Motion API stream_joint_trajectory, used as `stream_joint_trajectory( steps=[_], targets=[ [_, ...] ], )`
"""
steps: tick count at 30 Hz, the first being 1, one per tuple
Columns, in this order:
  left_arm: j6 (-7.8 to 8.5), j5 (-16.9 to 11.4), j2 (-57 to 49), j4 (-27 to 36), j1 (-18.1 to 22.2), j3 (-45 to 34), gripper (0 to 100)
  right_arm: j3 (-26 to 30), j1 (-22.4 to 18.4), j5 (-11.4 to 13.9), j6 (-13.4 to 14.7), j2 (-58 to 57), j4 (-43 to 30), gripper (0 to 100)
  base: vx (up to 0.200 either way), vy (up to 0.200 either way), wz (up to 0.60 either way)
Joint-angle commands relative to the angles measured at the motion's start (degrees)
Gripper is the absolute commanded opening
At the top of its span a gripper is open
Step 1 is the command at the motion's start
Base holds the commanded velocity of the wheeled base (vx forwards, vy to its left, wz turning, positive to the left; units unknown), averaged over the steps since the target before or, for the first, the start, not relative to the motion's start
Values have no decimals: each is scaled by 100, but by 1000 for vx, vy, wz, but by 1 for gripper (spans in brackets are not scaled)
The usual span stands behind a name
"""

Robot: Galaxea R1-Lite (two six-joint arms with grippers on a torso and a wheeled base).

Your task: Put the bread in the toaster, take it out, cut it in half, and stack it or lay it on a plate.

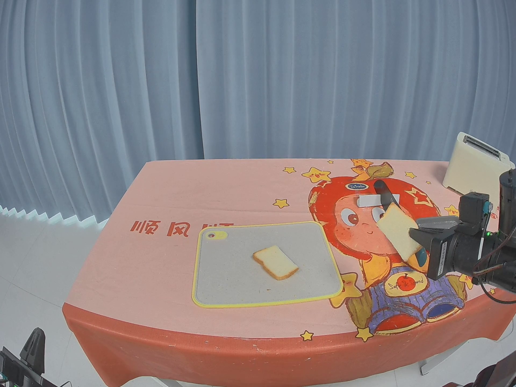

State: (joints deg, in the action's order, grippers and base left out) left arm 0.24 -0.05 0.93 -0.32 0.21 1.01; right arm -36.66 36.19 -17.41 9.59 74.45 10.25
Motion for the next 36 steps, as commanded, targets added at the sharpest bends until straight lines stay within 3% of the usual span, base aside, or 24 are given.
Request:
stream_joint_trajectory(
  steps=[1, 8, 19, 36],
  targets=[
    [20, 14, -93, -3, -3, -101, 0, 45, -7, 1, -10, -97, 3, 0, 0, 0, 0],
    [-51, 14, -93, -3, -3, -101, 0, 80, 63, 1, -10, -167, -50, 0, 0, 0, 0],
    [-16, 14, -93, -3, -3, -101, 0, 62, 72, -8, -37, -150, 3, 0, 0, 0, 0],
    [-42, 14, -93, -3, -3, -101, 0, 115, 160, -79, -45, -264, -6, 0, 0, -200, 0]
  ],
)
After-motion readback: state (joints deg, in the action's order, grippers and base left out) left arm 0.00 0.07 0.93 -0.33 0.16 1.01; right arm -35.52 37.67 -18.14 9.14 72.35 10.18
